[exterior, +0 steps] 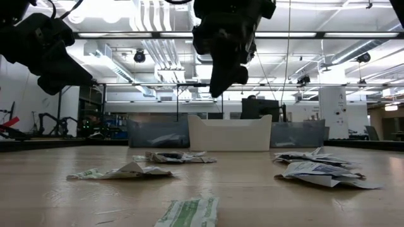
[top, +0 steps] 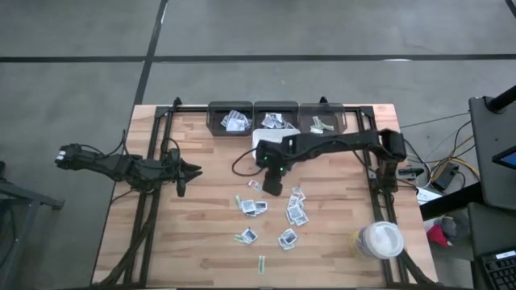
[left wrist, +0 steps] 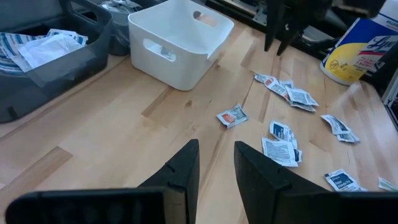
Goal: Pick & Place First Aid Supplies
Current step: Put the orange ointment pack into the white bin
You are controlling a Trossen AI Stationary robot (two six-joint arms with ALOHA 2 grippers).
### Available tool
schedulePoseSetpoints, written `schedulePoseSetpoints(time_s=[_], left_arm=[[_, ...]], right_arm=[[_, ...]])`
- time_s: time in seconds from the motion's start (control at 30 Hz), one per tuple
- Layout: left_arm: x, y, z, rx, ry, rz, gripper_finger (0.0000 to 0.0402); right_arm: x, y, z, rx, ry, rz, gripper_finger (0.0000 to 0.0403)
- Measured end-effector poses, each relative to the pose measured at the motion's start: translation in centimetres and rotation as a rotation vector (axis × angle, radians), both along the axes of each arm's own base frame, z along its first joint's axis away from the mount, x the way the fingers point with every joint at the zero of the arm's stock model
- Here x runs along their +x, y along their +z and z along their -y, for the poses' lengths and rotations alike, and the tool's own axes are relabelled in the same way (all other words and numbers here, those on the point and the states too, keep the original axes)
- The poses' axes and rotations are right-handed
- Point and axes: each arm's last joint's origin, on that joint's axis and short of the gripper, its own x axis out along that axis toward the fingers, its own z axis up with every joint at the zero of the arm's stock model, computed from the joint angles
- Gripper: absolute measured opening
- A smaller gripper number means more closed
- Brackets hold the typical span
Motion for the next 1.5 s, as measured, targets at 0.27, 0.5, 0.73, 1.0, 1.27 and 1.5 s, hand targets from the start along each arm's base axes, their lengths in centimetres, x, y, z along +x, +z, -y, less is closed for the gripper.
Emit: schedulePoseSetpoints(time_s=[0.27,0.5,0.73,1.0,1.27,1.5], left_arm=[[0.0,0.0,0.0,-0.001,0.001,-0.001,0.0094],[0.0,0.0,0.0,-0.002,0.001,-0.001,0.0094],[0.0,0.0,0.0,-0.002,0.001,-0.002,0.0094],[0.0,0.0,0.0,-0.001,0.001,-0.004,0.0094],[0.0,0.0,0.0,0.002,-0.001,-0.004,0.0094],[0.0,0.0,0.0,0.029,-0.012,-0.011,0.0094]], right_arm=[[1.6,-2.5,-1.1,0.022,-0.079,-0.057,0.0085],[4.4,-5.1,-1.0,0.000,-0.084,-0.122,0.0086],[5.4,-7.8,-0.6,-0.114,-0.093,-0.322,0.0073],[6.8,-8.6,-0.9,-0.117,-0.051,-0.321,0.0074],[6.7,-5.8,-0.9,-0.117,-0.058,-0.258,0.0077],[7.0,-6.6,-1.0,-0.100,-0.084,-0.260,0.0076]])
